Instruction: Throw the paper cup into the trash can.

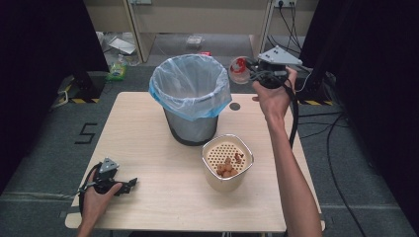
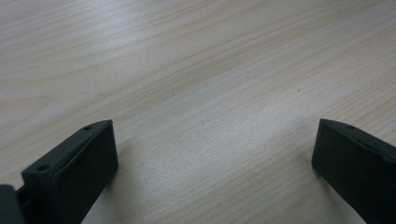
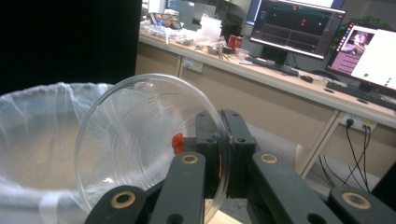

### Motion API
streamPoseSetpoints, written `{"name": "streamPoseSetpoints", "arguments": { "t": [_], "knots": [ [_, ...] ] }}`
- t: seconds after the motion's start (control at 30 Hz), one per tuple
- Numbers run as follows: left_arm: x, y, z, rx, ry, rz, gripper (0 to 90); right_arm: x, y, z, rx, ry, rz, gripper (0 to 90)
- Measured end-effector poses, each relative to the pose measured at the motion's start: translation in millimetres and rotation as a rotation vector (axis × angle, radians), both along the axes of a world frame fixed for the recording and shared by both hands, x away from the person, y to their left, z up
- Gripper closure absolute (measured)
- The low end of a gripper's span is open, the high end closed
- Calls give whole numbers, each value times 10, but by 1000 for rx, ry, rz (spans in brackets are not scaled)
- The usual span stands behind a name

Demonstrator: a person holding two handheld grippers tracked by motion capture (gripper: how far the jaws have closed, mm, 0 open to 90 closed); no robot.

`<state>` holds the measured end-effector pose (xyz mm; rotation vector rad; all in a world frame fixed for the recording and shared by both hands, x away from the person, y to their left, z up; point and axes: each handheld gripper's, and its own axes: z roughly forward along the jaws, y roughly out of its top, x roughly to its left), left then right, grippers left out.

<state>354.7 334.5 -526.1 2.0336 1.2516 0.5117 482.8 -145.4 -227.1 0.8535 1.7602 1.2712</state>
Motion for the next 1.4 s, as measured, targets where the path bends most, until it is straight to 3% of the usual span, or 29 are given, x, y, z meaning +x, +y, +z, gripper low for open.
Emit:
{"name": "streamPoseSetpoints", "arguments": {
  "t": [0.23,0.33,0.43,0.5,0.6,0.7,0.87,1.07,1.2,1.4],
  "knots": [
    [0,0,0,0,0,0,0,134,372,81,-33,16,49,865],
    [0,0,0,-1,0,0,0,241,607,60,-54,48,80,860],
    [0,0,0,-1,0,0,0,299,720,29,-66,64,91,853],
    [-1,-1,0,-1,0,1,0,357,828,-14,-80,84,109,814],
    [-7,-1,-1,-1,0,2,0,426,988,-76,-52,110,103,677],
    [-8,-1,-1,-2,0,2,0,436,1021,-79,-51,105,96,645],
    [-8,0,-1,-2,0,2,0,401,931,-22,-43,95,83,588],
    [-8,-1,-1,-2,0,2,0,309,578,-25,-30,118,43,514],
    [-8,0,-1,-1,0,2,0,198,313,-104,-23,144,34,467],
    [-8,0,-1,-1,0,2,0,20,-38,-316,-58,178,10,438]
  ]
}}
